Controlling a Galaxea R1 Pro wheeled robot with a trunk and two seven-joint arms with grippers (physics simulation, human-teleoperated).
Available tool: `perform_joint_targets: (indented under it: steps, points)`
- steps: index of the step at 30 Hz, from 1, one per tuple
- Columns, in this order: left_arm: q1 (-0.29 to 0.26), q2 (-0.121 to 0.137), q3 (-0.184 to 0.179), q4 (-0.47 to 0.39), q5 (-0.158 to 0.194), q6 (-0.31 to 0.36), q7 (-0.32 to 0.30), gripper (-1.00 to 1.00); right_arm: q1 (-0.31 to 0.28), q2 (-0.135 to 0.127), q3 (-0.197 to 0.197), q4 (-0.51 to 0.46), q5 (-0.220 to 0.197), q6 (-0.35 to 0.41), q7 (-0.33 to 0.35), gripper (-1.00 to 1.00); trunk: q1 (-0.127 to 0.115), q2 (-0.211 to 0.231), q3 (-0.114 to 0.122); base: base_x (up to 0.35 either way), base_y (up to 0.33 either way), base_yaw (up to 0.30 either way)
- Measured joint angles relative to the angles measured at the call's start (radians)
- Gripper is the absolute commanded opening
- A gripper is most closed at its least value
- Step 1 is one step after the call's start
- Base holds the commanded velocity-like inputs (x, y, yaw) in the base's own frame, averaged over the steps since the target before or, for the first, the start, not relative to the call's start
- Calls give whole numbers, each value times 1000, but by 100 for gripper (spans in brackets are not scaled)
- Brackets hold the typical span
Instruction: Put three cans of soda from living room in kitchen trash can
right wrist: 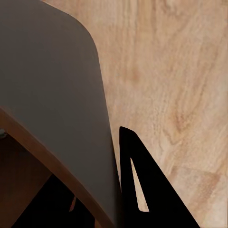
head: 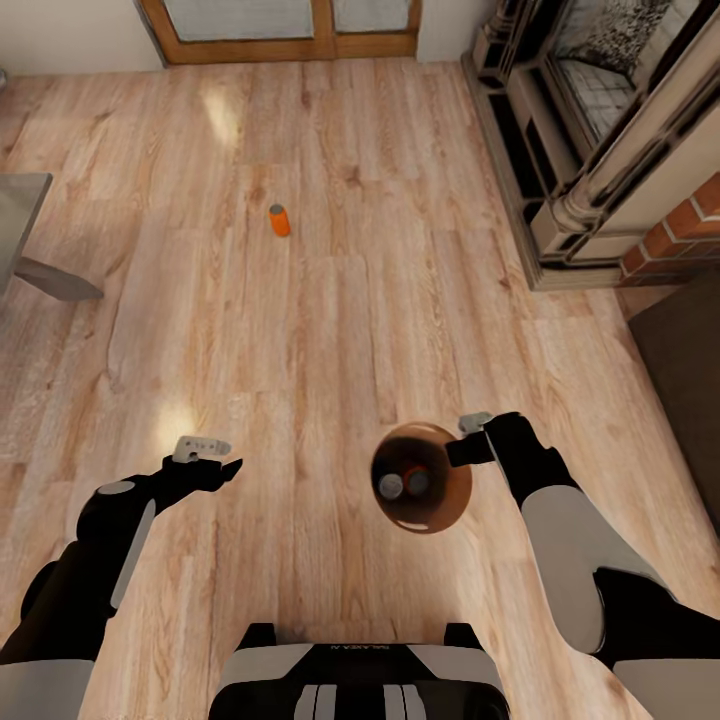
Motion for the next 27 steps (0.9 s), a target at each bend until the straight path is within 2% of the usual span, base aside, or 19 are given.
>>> perform_joint_targets:
  steps: [4, 9, 12, 16, 22, 24, 25, 27]
  points:
    - [0, -1, 0, -1, 0, 0, 0, 100, 0, -2, -2, -22, 15, -4, 17, -100, 0, 0, 0, 116, 0, 49]
    - [0, -2, 0, -1, 0, 0, 0, 100, 45, -1, -2, -126, -8, 3, 84, -100, 0, 0, 0, 113, 0, 6]
    - [0, -2, 0, 0, -1, 0, 0, 100, 57, -1, -1, -146, 17, -4, 91, -100, 0, 0, 0, 112, 0, 1]
    - [0, -3, 0, -2, 0, 1, 0, 100, 61, 0, 1, -152, 4, 1, 95, -100, 0, 0, 0, 134, 0, 0]
    - [0, -4, 0, -2, 0, 1, 0, 100, 72, -6, 6, -154, 20, 0, 93, -100, 0, 0, 0, 208, 0, 0]
    - [0, -15, 0, -2, 0, 2, 0, 100, 86, -35, 10, -155, -1, 9, 102, -100, 0, 0, 0, 218, 0, 0]
    - [0, -18, 0, -2, 0, 2, 0, 100, 89, -56, 11, -155, 6, 4, 108, -100, 0, 0, 0, 218, 0, 0]
    - [0, -21, -1, -2, -1, 2, 1, 100, 95, -92, 13, -155, 51, -15, 137, -100, 0, 0, 0, 218, 0, 0]
